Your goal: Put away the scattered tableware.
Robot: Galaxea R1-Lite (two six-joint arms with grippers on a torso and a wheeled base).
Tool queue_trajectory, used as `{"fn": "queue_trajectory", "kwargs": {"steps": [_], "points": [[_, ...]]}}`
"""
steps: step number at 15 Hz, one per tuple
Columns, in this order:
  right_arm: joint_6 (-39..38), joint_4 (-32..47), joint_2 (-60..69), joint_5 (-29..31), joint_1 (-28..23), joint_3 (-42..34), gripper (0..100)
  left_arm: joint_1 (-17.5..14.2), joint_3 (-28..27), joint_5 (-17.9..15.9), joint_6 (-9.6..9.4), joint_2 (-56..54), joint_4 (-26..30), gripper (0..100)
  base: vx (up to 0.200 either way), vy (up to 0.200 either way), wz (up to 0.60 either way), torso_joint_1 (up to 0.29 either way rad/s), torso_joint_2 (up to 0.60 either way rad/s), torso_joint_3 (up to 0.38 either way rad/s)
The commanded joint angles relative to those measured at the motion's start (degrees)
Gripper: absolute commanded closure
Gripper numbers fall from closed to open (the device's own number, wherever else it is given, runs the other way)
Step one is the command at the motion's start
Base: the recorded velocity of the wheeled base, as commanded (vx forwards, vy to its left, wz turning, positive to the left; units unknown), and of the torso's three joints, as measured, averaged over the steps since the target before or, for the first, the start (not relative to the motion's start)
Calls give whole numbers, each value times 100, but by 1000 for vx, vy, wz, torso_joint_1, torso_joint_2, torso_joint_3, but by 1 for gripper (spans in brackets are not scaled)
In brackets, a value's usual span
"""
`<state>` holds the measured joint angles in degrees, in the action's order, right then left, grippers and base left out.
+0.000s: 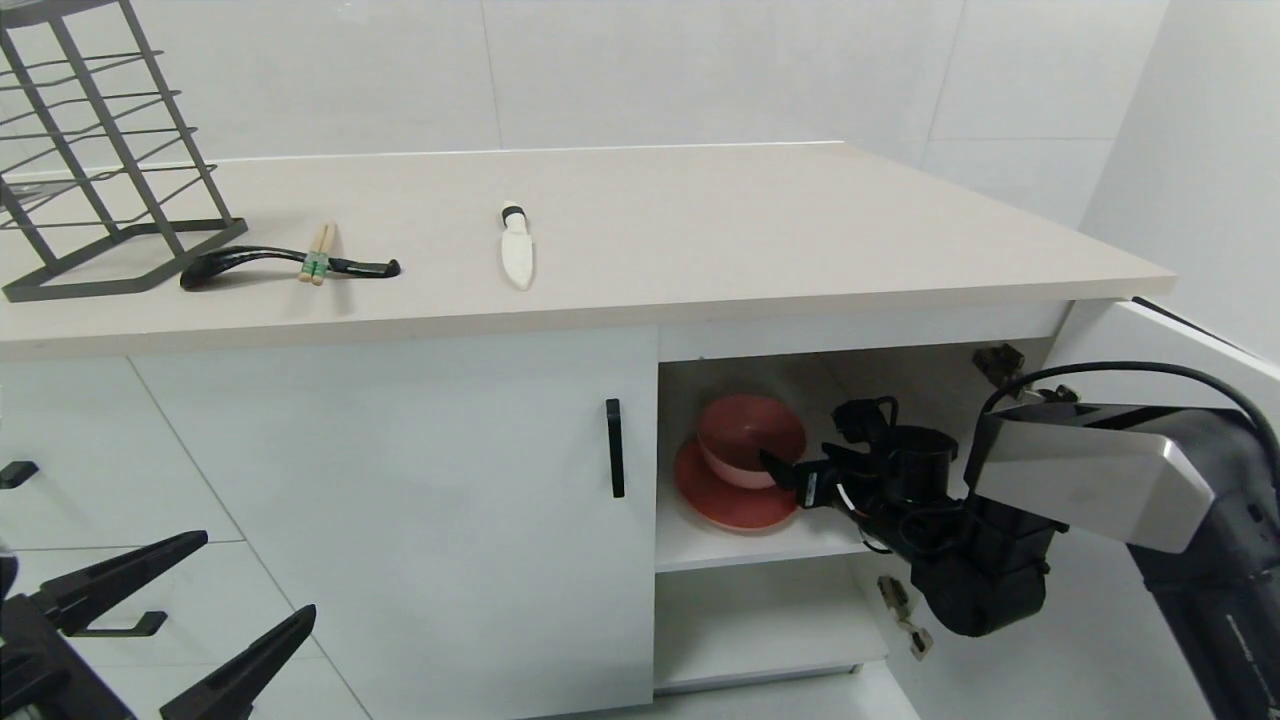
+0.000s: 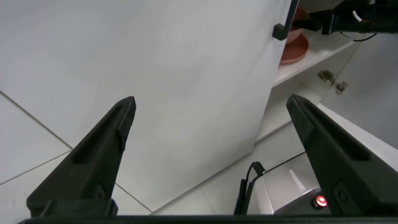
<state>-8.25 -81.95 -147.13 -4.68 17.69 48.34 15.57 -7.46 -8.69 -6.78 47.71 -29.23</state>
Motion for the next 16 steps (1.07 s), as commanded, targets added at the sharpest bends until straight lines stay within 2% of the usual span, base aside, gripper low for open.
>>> {"fn": "queue_trajectory", "kwargs": {"steps": [1,4,6,9,13,16], "points": [[96,-14,44,-6,7,-35,0,-1,-1,-1,1,19,-3,0,0,0,0,0,0,0],[140,-164,220,-6,50,-342,0,-1,-1,-10,1,19,-3,0,0,0,0,0,0,0],[149,-436,475,-24,156,-826,0,8,-1,-10,1,10,-3,0,0,0,0,0,0,0],[509,-806,879,-191,314,-1889,0,8,-1,-10,-8,1,-3,0,0,0,0,0,0,0],[667,-806,1907,-297,420,-3032,0,8,-1,-10,1,-8,-3,0,0,0,0,0,0,0],[711,-806,2725,-288,771,-3990,0,8,-1,-10,-8,-25,-12,0,0,0,0,0,0,0]]}}
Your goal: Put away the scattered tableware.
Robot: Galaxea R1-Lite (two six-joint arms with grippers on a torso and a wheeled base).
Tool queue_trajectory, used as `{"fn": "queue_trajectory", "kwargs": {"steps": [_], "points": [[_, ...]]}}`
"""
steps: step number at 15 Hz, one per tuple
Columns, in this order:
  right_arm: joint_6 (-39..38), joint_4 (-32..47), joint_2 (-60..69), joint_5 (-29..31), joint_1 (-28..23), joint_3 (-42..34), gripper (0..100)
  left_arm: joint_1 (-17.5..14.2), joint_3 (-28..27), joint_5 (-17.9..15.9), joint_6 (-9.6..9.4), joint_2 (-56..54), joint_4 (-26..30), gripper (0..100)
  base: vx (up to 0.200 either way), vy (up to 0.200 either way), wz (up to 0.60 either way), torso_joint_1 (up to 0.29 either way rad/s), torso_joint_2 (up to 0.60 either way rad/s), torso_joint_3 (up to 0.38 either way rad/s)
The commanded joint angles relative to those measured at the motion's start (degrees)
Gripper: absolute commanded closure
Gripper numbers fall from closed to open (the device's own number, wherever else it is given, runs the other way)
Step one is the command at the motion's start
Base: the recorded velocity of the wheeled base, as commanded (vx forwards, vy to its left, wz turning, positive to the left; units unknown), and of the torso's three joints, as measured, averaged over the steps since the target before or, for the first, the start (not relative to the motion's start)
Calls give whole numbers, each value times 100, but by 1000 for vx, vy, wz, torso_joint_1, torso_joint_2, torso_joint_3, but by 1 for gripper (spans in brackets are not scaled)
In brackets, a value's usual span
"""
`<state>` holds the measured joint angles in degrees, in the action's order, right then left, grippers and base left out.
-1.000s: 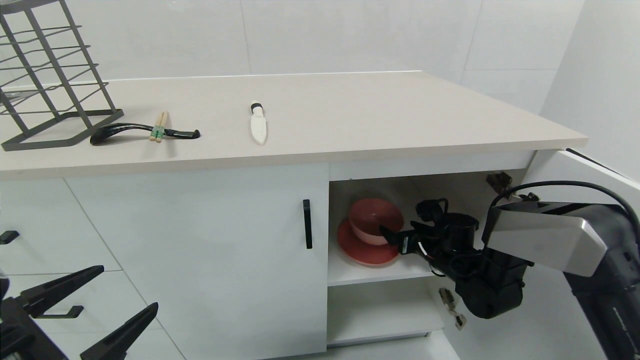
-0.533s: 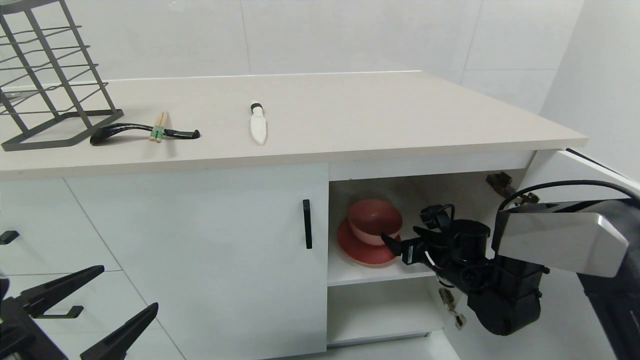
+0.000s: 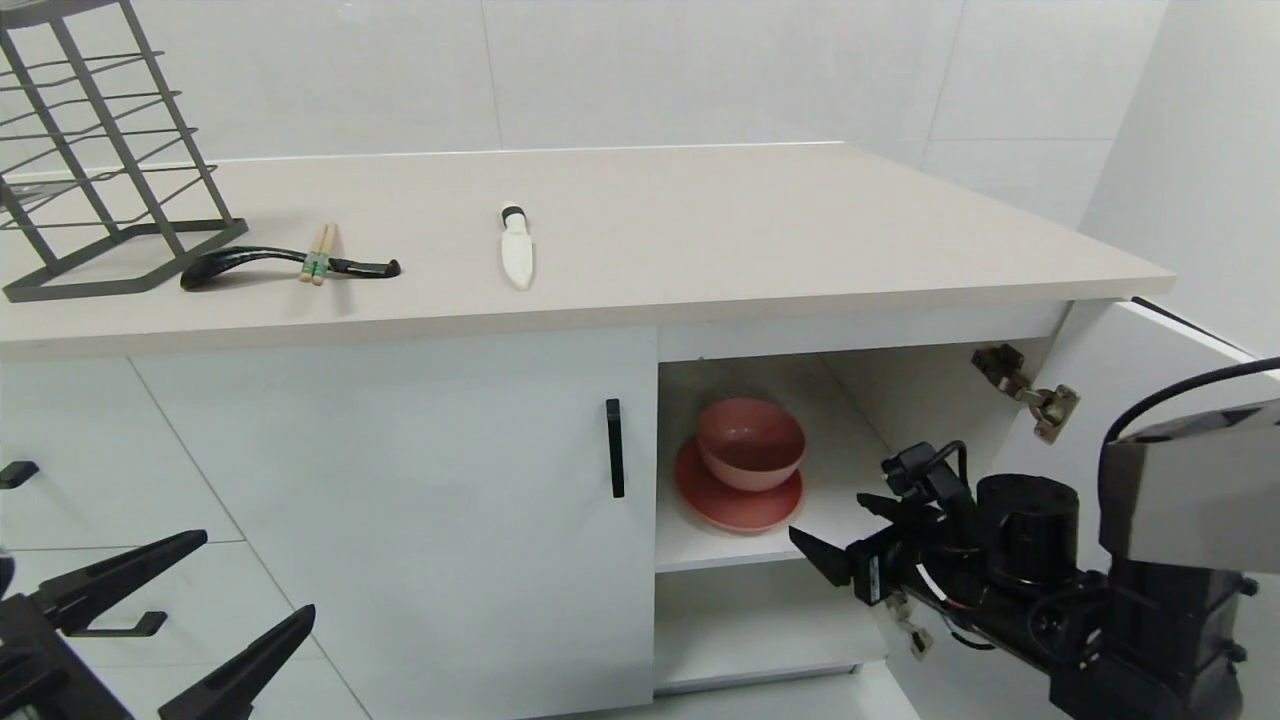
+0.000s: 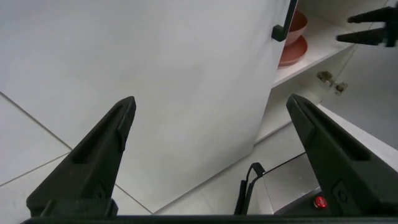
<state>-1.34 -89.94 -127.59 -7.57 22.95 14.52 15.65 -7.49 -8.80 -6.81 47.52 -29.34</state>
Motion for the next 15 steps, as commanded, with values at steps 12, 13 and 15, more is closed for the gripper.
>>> {"fn": "queue_trajectory", "kwargs": {"steps": [12,13,15], "points": [[134,2701,5859,28,262,-1452,0,-519,28,45,22,-814,271,0,0,0,0,0,0,0],[134,3123,6351,36,253,-1452,0,-748,10,45,13,-1034,465,0,0,0,0,0,0,0],[143,4107,7318,28,7,-1434,0,-1222,63,36,57,-1852,1036,0,0,0,0,0,0,0]]}}
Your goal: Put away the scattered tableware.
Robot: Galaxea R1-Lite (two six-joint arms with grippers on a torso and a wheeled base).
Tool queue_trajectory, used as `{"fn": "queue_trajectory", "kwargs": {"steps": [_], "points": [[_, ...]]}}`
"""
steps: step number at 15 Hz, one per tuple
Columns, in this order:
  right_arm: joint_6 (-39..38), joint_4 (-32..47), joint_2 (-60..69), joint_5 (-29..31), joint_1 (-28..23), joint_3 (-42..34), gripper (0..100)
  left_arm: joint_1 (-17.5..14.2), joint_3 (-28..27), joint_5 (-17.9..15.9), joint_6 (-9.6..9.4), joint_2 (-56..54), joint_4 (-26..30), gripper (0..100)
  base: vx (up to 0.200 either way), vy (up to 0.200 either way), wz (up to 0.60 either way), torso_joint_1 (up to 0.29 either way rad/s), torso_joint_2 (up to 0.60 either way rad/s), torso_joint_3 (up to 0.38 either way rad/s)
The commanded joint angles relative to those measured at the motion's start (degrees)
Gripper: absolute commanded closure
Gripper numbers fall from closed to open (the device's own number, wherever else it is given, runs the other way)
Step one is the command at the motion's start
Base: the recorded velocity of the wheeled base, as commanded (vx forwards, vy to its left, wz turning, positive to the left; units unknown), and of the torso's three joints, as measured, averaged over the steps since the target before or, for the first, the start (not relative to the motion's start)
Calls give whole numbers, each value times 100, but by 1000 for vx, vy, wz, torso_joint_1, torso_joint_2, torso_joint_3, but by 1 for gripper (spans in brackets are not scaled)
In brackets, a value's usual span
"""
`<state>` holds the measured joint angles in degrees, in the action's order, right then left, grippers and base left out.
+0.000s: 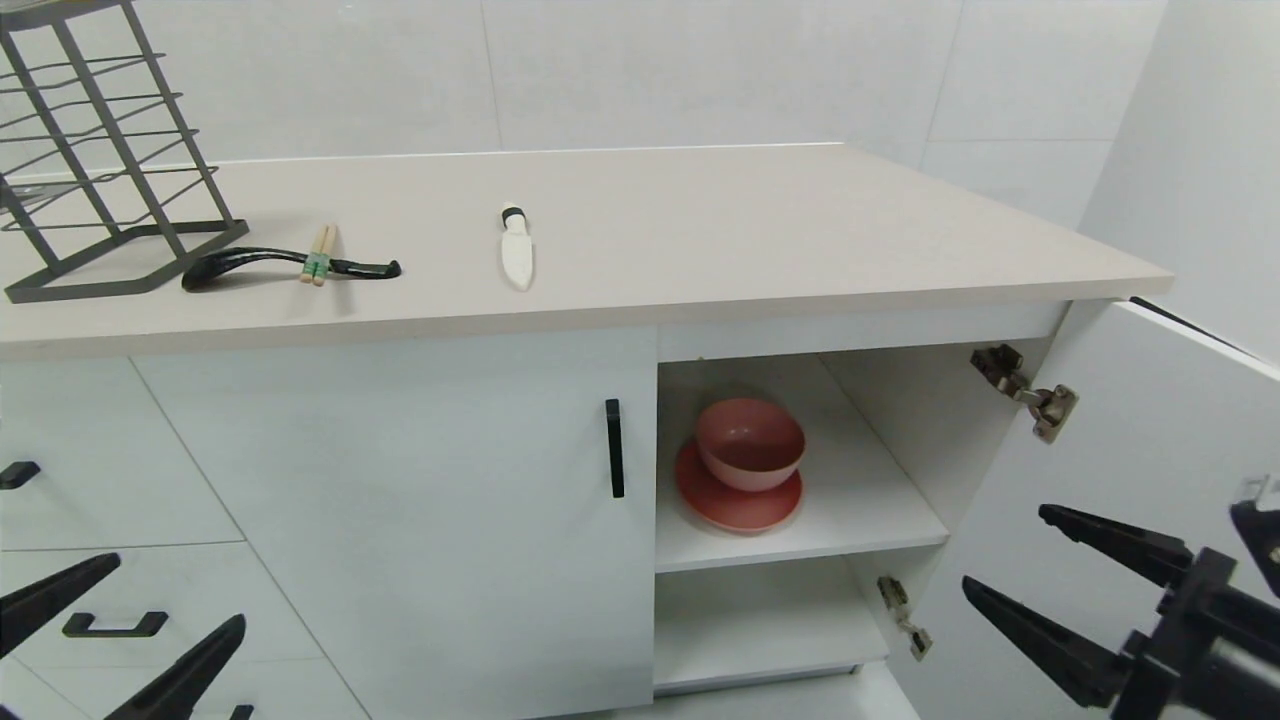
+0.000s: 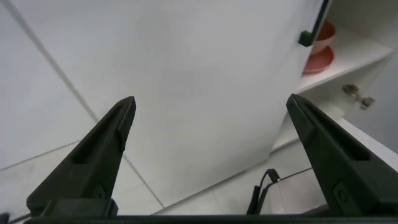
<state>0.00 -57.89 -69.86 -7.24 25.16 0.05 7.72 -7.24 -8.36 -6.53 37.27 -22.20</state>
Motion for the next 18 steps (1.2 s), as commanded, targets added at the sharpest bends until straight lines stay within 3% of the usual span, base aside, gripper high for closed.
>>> {"fn": "queue_trajectory", "kwargs": {"steps": [1,3,6,9,13,14,18], "points": [[9,1263,1898,-23,-407,39,0,-552,83,-34,73,-1248,717,0,0,0,0,0,0,0],[62,1852,2495,-41,-626,65,0,-640,30,-16,170,-1890,1403,0,0,0,0,0,0,0],[88,3794,4253,-41,-925,338,0,-728,-137,1,249,-2936,2255,0,0,0,0,0,0,0],[79,4541,5158,-41,-1136,531,0,-1000,21,-25,311,-3173,2264,0,0,0,0,0,0,0],[79,4866,5668,-102,-1839,435,0,-1009,452,-16,434,-3305,2150,0,0,0,0,0,0,0],[79,5060,6125,-164,-1998,145,0,-1000,724,72,293,-3314,2176,0,0,0,0,0,0,0],[114,5411,6433,47,-2077,-5,0,-983,724,265,460,-3322,2202,0,0,0,0,0,0,0]]}}
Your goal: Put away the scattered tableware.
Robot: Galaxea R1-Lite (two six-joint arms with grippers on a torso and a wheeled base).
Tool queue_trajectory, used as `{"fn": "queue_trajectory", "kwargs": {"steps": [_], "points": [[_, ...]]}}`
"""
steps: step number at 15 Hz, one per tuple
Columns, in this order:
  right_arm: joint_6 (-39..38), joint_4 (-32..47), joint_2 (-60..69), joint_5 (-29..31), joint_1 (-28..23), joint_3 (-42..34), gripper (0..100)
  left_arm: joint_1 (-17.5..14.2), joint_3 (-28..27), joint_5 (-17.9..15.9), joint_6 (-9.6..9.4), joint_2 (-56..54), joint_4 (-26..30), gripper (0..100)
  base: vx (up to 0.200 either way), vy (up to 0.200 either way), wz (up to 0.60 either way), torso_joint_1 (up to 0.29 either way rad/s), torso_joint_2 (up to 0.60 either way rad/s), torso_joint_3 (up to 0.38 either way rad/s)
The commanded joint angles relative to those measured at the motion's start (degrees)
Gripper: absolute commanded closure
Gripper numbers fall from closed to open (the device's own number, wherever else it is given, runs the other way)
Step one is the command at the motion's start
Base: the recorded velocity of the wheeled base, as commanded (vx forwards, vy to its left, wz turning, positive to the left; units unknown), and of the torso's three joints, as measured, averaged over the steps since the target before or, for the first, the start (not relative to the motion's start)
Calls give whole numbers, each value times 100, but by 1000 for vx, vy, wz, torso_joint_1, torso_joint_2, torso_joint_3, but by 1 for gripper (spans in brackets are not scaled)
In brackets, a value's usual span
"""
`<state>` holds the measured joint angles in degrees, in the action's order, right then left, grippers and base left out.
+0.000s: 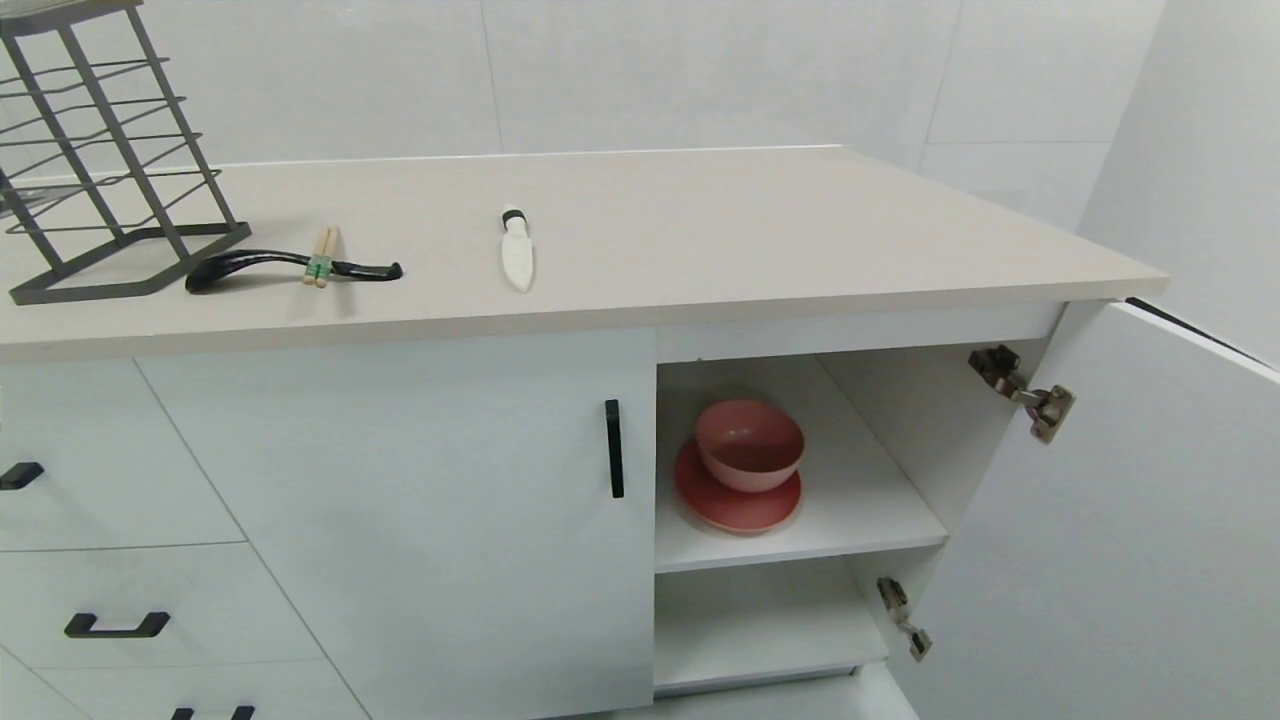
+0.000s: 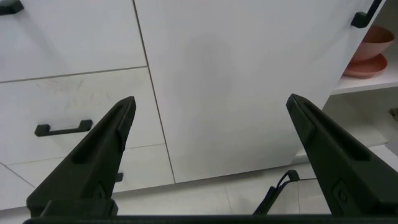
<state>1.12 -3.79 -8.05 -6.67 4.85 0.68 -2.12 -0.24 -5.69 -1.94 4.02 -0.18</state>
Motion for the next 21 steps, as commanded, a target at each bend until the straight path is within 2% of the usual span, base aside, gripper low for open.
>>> {"fn": "queue_trajectory", "kwargs": {"steps": [1,2,4,9,10,15,17,19,21], "points": [[2,19,251,122,-46,-68,0,1,24,7,18,2,1,0,0,0,0,0,0,0],[11,19,251,148,-63,-68,0,1,24,7,18,2,1,0,0,0,0,0,0,0],[152,230,699,192,-555,-68,0,1,24,7,71,2,1,0,0,0,0,0,0,0],[-51,379,725,368,-494,-68,0,-8,24,77,80,2,1,0,0,0,0,0,0,0],[-121,388,725,456,-494,-68,0,-8,24,77,132,2,1,0,0,0,0,0,0,0],[-156,397,725,473,-494,-68,0,-8,24,112,62,2,1,0,0,0,0,0,0,0],[-156,397,725,473,-494,-68,0,1,24,253,115,2,9,0,0,0,0,0,0,0],[-156,397,725,473,-494,-68,0,1,24,253,124,2,9,0,0,0,0,0,0,0],[-156,397,725,473,-494,-68,0,10,24,270,106,-7,9,0,-200,0,0,2,5,0]]}}
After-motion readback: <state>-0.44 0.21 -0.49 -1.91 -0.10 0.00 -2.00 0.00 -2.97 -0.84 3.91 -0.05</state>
